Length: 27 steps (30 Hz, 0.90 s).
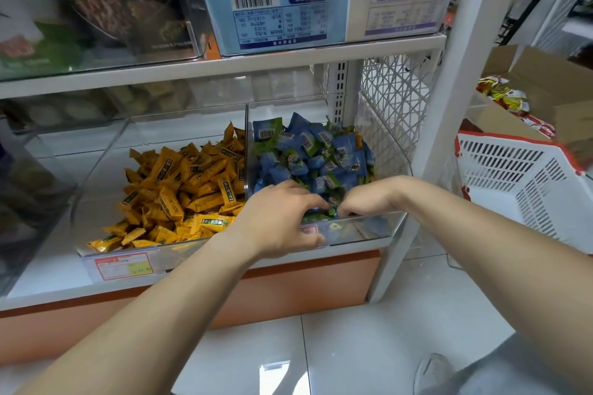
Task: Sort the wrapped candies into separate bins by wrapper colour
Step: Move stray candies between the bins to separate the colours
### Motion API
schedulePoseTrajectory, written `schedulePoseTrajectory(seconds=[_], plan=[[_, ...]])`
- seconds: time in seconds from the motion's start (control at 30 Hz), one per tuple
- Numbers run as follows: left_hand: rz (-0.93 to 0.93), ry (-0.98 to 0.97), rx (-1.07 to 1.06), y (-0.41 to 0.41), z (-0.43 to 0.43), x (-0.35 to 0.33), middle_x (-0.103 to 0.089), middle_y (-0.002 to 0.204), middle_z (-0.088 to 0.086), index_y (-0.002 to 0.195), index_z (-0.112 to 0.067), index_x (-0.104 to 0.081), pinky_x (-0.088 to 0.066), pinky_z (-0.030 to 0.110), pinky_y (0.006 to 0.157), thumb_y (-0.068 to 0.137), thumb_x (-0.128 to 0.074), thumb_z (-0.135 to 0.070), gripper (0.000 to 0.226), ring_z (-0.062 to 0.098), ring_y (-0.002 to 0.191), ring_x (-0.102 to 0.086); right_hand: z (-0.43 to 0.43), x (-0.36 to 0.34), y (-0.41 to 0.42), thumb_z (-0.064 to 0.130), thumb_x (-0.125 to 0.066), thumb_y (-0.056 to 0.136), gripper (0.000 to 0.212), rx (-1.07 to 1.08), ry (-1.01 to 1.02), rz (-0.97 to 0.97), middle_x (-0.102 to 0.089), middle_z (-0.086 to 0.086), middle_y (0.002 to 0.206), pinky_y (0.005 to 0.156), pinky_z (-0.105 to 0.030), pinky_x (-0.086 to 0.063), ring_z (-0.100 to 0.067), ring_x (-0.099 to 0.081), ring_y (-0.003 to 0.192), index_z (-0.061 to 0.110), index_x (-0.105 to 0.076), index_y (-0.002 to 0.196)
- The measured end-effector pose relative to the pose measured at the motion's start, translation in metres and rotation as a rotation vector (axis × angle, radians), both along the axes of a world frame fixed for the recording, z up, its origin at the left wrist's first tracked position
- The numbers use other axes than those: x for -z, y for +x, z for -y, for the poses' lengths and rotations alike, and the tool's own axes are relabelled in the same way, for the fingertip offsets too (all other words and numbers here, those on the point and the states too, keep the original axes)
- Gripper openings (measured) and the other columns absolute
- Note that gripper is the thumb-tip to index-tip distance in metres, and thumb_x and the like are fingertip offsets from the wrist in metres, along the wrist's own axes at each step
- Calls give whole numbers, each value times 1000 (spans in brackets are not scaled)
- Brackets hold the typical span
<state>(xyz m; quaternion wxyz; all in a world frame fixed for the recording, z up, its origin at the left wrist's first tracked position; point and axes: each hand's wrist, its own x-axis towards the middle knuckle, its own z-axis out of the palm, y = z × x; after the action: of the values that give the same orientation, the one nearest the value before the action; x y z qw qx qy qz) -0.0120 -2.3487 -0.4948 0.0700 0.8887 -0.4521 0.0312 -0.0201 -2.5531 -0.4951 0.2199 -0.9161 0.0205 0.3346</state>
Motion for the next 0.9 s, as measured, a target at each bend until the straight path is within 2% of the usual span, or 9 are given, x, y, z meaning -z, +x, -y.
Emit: schedulePoseTrajectory(seconds=[0.13,0.33,0.43,0.5,0.6,0.7,0.77,0.83,0.9], plan=[[-1,16,-12,-1,1,-2,-64,125,-11,133,-40,-56,-48,37,93,79,-61,-63,59,12,121,-48,2,-2,-5,29,-47,96,31,-144,-54,58,-56,3,75,70,-35,-40,-17,-47,70,21,-56,68],[-13,9,-42,-1,2,-4,-64,124,-9,132,-41,-54,-50,37,91,76,-62,-64,62,13,120,-47,11,-7,-13,43,-60,94,30,-22,49,186,-72,1,95,76,-29,-47,-14,-62,83,16,-73,94],[-11,25,-49,-1,1,-4,-63,126,-8,134,-40,-53,-50,37,91,76,-62,-65,64,13,122,-47,18,-19,-16,30,-75,87,9,68,199,265,-69,11,80,67,-18,-45,-5,-62,74,24,-69,90],[-9,39,-61,-1,4,-3,-62,129,-8,136,-37,-54,-50,37,93,77,-59,-67,66,14,124,-48,22,-27,-18,22,-79,82,16,167,298,390,-70,6,82,68,-21,-49,-9,-64,75,24,-68,93],[-167,-206,-142,-2,10,-5,-64,126,-11,134,-32,-52,-52,34,91,81,-56,-71,66,11,116,-58,19,-36,-21,11,-78,82,19,295,496,553,-72,-1,83,70,-28,-54,-12,-68,73,20,-66,93],[-440,-578,-188,-2,15,-10,-67,119,-14,143,-28,-41,-54,25,88,87,-64,-60,68,-1,102,-65,12,-39,-25,3,-76,83,21,313,742,525,-74,-4,81,66,-26,-54,-13,-71,72,13,-65,97],[-415,-704,-206,-3,15,-12,-70,103,-15,136,-27,-50,-51,13,76,89,-68,-49,54,-6,90,-65,8,-36,-26,3,-73,86,18,249,814,455,-75,-7,87,71,-26,-57,-16,-73,80,13,-68,99],[-306,-736,-233,-2,12,-15,-68,89,-16,113,-29,-63,-47,14,67,90,-71,-37,26,-1,82,-63,4,-34,-25,9,-68,92,15,171,807,431,-76,-3,96,77,-24,-57,-11,-72,90,19,-70,103],[-256,-713,-268,0,9,-18,-67,84,-13,101,-30,-66,-49,21,66,88,-72,-32,15,3,77,-62,5,-33,-21,30,-65,94,11,59,552,549,-75,7,98,77,-23,-54,-4,-69,92,29,-71,104]])
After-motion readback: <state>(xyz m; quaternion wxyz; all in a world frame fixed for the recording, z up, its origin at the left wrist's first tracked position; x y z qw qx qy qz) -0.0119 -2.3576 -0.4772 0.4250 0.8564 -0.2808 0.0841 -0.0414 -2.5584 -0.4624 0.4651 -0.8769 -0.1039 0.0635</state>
